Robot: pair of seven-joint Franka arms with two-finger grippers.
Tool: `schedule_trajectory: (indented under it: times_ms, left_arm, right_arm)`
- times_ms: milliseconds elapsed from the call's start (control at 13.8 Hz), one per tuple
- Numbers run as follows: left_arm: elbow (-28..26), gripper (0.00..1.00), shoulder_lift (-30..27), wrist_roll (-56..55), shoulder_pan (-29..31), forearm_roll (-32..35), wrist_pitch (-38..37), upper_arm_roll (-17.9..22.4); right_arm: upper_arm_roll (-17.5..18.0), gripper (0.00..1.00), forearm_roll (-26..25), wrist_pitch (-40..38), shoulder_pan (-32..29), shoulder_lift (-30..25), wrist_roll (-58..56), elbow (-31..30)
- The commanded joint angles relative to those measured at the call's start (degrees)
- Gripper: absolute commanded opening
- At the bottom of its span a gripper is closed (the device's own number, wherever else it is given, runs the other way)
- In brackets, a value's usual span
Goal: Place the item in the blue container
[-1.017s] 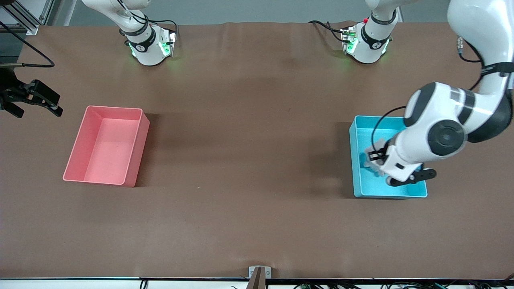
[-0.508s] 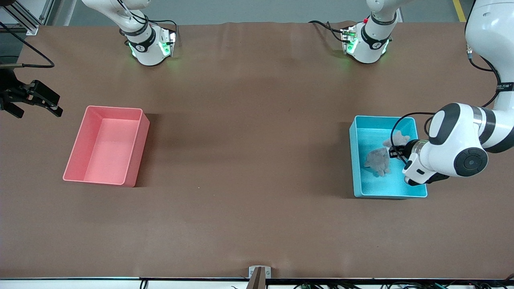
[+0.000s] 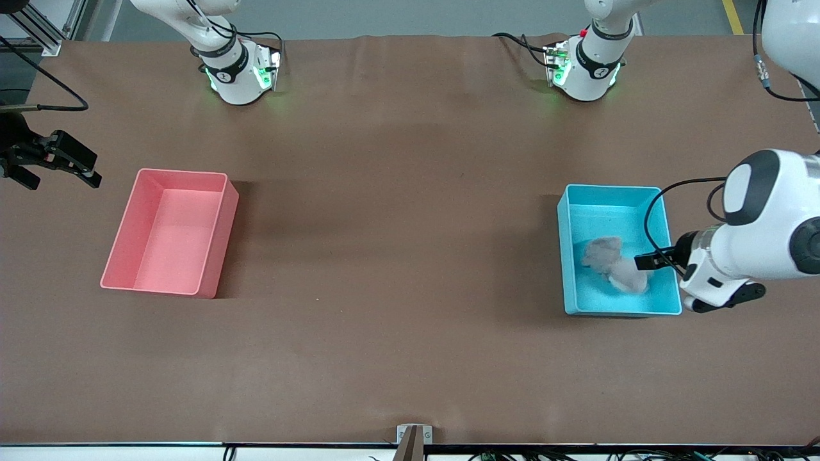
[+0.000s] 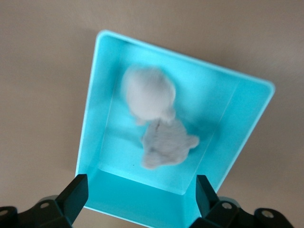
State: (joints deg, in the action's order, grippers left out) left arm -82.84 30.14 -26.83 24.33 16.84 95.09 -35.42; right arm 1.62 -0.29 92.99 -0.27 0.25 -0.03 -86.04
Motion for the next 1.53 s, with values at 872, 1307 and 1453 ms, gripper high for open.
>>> schedule_trajectory:
  times_ms: [872, 1307, 1453]
  left_arm:
    - [6.9, 1.0, -8.5, 12.0, -0.5, 5.0, -3.2, -4.0]
    - [6.2, 1.0, -16.2, 21.1, 1.5, -0.3, -3.3, -3.8]
    - [6.2, 1.0, -17.3, 24.7, 1.3, -1.3, -5.3, -3.0]
  right_arm:
    - [0.8, 1.0, -0.5, -0.4, -1.0, 0.5, -0.1, 1.1]
    - [0.8, 1.0, -0.4, -0.4, -1.0, 0.5, -0.1, 1.1]
    - [0.8, 1.0, -0.7, -0.4, -1.0, 0.5, -0.1, 1.1]
